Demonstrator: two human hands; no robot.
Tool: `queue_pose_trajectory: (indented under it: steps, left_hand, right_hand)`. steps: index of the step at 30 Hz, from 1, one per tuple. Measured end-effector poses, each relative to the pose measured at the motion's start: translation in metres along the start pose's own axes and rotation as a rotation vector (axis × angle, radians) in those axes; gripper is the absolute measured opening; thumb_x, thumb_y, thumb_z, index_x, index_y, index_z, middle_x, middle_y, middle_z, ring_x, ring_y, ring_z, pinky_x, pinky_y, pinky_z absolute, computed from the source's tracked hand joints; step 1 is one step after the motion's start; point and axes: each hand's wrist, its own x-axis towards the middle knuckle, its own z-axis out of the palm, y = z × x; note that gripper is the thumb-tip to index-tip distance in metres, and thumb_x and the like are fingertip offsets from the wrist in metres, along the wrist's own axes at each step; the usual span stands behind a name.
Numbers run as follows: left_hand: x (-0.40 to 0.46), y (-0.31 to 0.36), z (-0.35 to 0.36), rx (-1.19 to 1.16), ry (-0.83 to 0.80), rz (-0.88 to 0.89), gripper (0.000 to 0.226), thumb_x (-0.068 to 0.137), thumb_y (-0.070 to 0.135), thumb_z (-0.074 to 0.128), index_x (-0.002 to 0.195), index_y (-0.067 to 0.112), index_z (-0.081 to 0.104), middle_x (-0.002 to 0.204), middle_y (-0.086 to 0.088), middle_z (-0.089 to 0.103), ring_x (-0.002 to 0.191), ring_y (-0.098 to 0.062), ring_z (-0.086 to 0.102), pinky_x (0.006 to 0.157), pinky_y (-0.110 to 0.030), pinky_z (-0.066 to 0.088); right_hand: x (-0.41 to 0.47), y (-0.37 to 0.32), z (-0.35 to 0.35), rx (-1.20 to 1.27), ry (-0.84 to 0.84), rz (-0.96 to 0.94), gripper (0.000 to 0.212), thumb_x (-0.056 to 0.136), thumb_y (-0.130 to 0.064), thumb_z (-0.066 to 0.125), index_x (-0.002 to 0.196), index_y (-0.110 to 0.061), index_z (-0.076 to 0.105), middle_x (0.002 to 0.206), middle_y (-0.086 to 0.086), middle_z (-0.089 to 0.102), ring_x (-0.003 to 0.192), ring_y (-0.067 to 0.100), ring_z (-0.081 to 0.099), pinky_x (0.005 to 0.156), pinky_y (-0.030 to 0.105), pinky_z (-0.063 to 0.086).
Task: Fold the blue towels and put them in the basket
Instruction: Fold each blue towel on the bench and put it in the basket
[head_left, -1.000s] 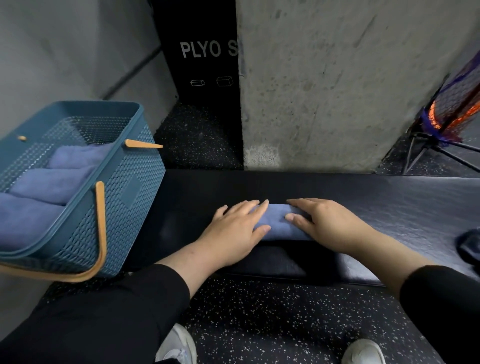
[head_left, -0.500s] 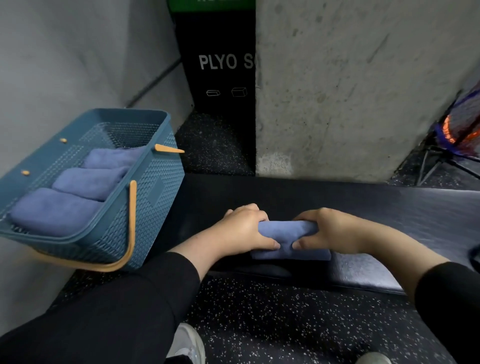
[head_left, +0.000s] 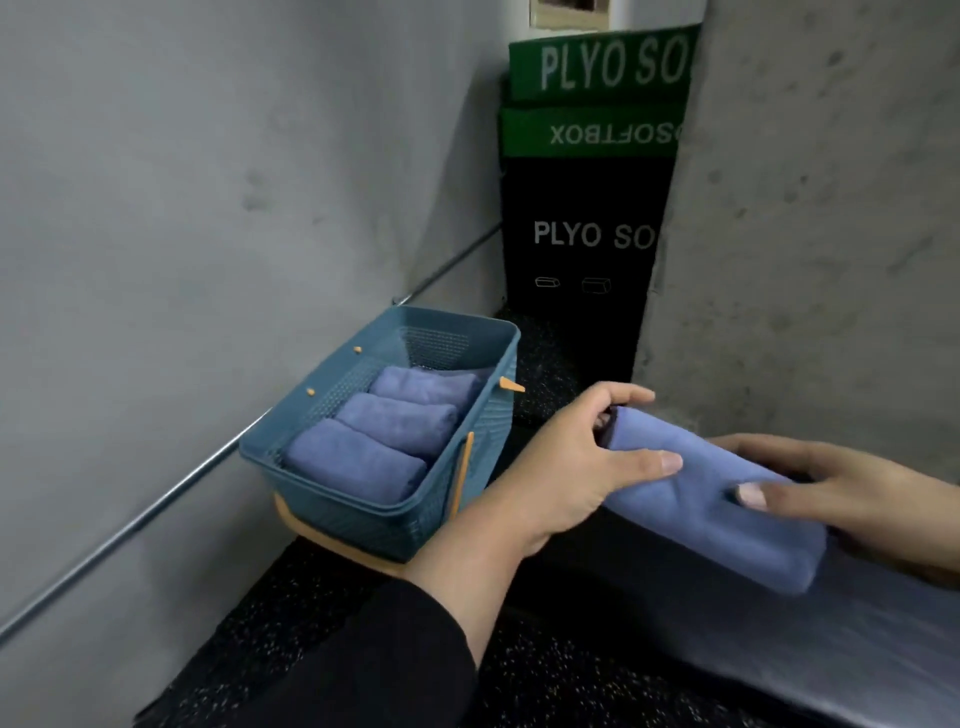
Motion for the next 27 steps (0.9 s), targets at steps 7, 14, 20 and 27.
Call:
queue_pose_trajectory:
  steps: [7, 14, 20, 27]
  left_hand:
    - [-0.016, 0.033, -0.064, -0.035, 0.178, 0.092, 0.049, 0.080, 0.036, 0.082, 0.123, 0.040, 0.059, 0.113, 0.005, 0.068, 0.106, -0.009, 0.065, 0.095, -0.031, 0.055]
    - [-0.038, 0.005, -0.191, 0.103, 0.916, 0.159, 0.010, 0.091, 0.032, 0.063, 0.083, 0.031, 0.069, 0.080, 0.008, 0.073, 0.079, -0.011, 0.070, 0.080, -0.035, 0.057]
    - [-0.074, -0.052, -0.250, 0.430, 0.992, -0.056, 0.016, 0.099, 0.024, 0.058, 0.108, 0.022, 0.070, 0.099, 0.007, 0.071, 0.094, -0.011, 0.063, 0.083, -0.022, 0.046]
    - [-0.088, -0.088, -0.271, 0.447, 0.799, -0.212, 0.032, 0.102, 0.021, 0.048, 0.129, 0.021, 0.065, 0.127, 0.002, 0.068, 0.118, -0.016, 0.061, 0.102, -0.031, 0.046]
  right_hand:
    - [0.037, -0.098, 0.023, -0.264, -0.013, -0.070, 0.024, 0.079, -0.041, 0.073, 0.103, -0.042, 0.071, 0.105, -0.002, 0.075, 0.100, 0.015, 0.071, 0.086, 0.032, 0.056]
    - [0.115, -0.159, 0.066, -0.275, 0.078, -0.181, 0.024, 0.087, -0.033, 0.069, 0.108, -0.022, 0.072, 0.103, 0.001, 0.076, 0.102, 0.023, 0.071, 0.088, 0.037, 0.056]
    - [0.197, -0.169, 0.141, -0.451, 0.010, -0.185, 0.020, 0.092, -0.042, 0.066, 0.102, -0.026, 0.074, 0.095, -0.002, 0.075, 0.092, 0.018, 0.071, 0.085, 0.037, 0.057]
    - [0.242, -0.160, 0.190, -0.723, -0.032, -0.170, 0.017, 0.094, -0.046, 0.060, 0.100, -0.037, 0.074, 0.092, -0.016, 0.072, 0.088, 0.004, 0.065, 0.082, 0.023, 0.050]
